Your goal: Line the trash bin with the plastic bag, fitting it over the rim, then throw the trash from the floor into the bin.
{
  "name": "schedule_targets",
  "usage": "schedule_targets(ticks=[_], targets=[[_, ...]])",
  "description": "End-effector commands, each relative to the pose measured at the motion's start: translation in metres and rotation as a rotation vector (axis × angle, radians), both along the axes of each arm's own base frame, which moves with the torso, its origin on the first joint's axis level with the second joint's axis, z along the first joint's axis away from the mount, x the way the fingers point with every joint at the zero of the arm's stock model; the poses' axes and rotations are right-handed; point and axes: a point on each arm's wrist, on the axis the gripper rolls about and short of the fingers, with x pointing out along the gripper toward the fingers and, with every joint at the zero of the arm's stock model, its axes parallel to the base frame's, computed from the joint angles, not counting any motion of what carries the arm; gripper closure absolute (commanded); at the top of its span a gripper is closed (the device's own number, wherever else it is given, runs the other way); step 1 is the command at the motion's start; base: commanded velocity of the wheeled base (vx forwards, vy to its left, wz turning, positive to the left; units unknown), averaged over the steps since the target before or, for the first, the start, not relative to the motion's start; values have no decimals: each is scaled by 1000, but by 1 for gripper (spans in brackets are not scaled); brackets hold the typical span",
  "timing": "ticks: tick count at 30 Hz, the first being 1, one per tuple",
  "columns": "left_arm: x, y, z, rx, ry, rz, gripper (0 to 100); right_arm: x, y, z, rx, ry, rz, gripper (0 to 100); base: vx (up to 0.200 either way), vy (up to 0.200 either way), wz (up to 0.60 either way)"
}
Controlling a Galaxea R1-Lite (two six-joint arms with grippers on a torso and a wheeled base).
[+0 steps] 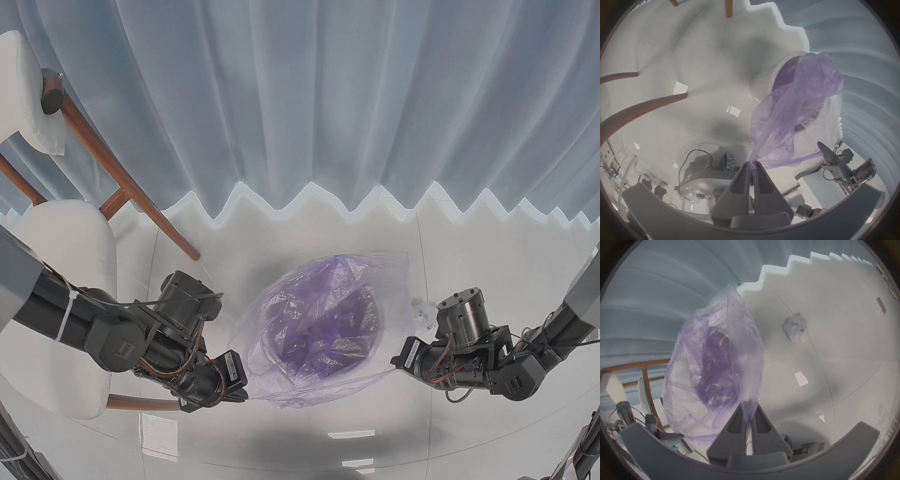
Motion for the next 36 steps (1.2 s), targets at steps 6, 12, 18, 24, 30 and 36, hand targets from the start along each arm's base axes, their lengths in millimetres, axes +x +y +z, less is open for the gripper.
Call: schedule_targets(ticks=[6, 12, 18, 24, 30, 36], targets=[[4, 6, -37, 97, 60, 23, 100, -2, 9, -44, -80, 63, 25, 100, 0, 0, 0], [18, -1, -56, 101, 25, 35, 100, 10, 9, -60, -112, 18, 35, 100, 0, 0, 0], [25, -4, -82, 169, 37, 52, 100, 22, 6, -76, -159, 22, 48, 100, 0, 0, 0], [44, -5, -91, 205, -6, 70, 100, 44, 10, -79, -159, -19, 40, 100, 0, 0, 0], [71, 4, -92, 229, -59, 133, 100, 68, 12, -82, -176, -68, -4, 100, 0, 0, 0], [75, 4, -96, 237, -64, 127, 100, 83, 10, -85, -194, -96, -5, 100, 0, 0, 0]])
